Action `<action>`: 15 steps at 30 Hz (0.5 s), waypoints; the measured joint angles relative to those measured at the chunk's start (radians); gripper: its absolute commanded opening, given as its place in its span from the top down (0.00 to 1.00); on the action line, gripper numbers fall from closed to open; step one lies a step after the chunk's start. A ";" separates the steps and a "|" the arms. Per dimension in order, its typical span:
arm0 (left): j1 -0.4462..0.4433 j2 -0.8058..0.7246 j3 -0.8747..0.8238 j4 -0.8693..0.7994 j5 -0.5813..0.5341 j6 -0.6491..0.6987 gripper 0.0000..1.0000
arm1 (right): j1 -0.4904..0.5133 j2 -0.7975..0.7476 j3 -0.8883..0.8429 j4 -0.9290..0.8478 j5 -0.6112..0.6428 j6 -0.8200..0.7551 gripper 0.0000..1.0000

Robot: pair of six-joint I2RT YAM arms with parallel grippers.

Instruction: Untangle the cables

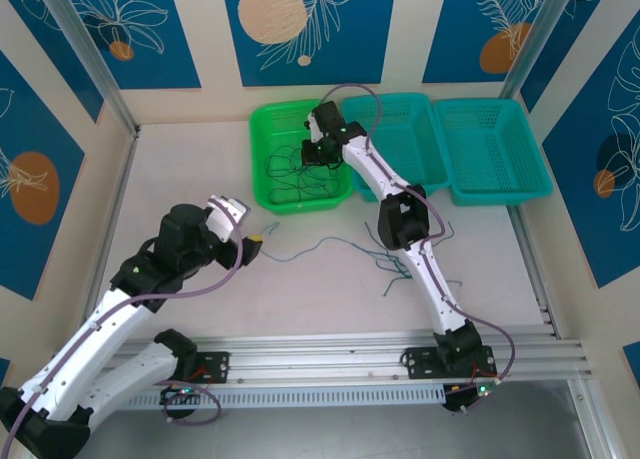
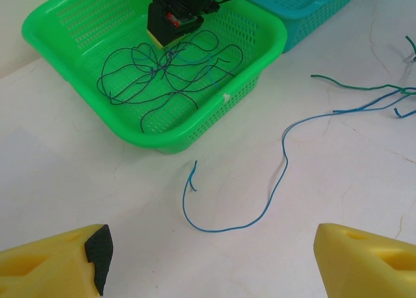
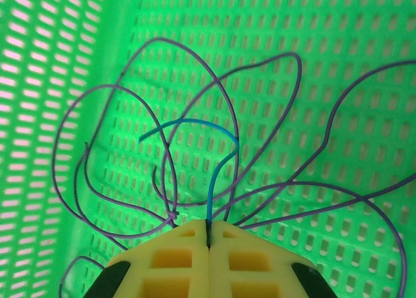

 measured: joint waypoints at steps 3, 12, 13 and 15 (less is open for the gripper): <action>0.000 -0.001 -0.002 0.007 0.000 0.000 0.17 | 0.003 -0.023 -0.013 -0.001 0.015 -0.009 1.00; 0.002 0.000 -0.009 0.008 0.000 0.000 0.17 | 0.015 -0.375 -0.214 0.064 0.131 -0.058 1.00; 0.003 0.000 -0.009 0.008 0.000 0.001 0.17 | 0.015 -0.427 -0.233 0.080 0.144 -0.060 1.00; 0.006 0.000 -0.010 0.009 0.000 0.001 0.17 | 0.013 -0.518 -0.275 0.117 0.173 -0.061 1.00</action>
